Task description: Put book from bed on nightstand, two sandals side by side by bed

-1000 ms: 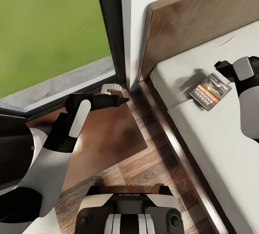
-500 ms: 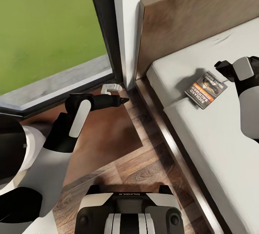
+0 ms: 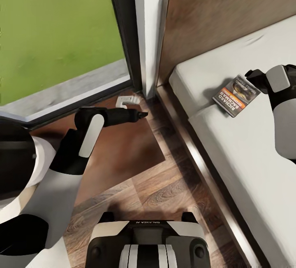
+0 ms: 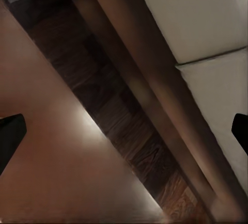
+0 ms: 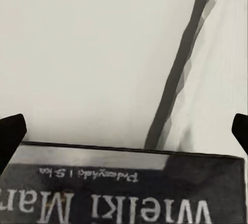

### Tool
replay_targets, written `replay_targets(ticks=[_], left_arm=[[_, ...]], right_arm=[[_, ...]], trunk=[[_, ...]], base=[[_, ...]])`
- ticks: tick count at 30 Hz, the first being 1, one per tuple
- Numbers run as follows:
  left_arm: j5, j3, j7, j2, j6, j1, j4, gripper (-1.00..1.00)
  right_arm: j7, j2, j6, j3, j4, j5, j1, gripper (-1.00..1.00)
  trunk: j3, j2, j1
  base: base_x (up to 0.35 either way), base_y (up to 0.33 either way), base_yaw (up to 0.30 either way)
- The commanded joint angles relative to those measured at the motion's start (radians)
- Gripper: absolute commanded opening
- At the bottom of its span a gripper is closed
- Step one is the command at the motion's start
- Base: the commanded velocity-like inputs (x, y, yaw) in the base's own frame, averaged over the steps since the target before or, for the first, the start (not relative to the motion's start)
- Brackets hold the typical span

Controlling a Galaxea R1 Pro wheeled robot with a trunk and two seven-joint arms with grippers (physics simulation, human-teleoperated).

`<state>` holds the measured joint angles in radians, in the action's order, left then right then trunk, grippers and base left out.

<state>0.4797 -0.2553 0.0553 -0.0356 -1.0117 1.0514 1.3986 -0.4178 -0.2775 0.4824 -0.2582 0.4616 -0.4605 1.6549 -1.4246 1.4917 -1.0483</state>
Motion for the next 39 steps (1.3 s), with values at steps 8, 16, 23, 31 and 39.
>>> replay_targets(ticks=[8,16,23,31,39], left_arm=[[-0.001,0.001,0.006,0.000,-0.004,0.000,0.001,1.00],[-0.001,0.001,0.006,0.000,-0.004,0.001,0.002,1.00],[-0.001,0.001,0.006,-0.001,-0.004,0.001,0.002,1.00],[-0.001,0.001,0.006,0.000,-0.004,0.001,0.003,1.00],[-0.001,0.001,0.007,0.000,-0.004,0.001,0.002,1.00]], right_arm=[[-0.007,0.000,0.004,-0.001,0.002,-0.010,0.000,1.00],[-0.007,0.000,0.005,-0.001,0.002,-0.010,0.000,1.00],[-0.007,0.000,0.005,-0.001,0.002,-0.010,0.000,1.00],[-0.007,0.000,0.005,0.000,0.002,-0.010,0.000,1.00],[-0.007,0.000,0.004,-0.001,0.002,-0.010,0.000,1.00]], trunk=[[0.000,0.000,0.000],[0.000,0.000,0.000],[0.000,0.000,0.000],[0.000,0.000,0.000],[0.000,0.000,0.000]], base=[[-0.171,0.118,0.000],[-0.017,0.011,0.000],[-0.034,0.027,0.000],[-0.076,0.054,0.000],[-0.080,0.053,0.000]])
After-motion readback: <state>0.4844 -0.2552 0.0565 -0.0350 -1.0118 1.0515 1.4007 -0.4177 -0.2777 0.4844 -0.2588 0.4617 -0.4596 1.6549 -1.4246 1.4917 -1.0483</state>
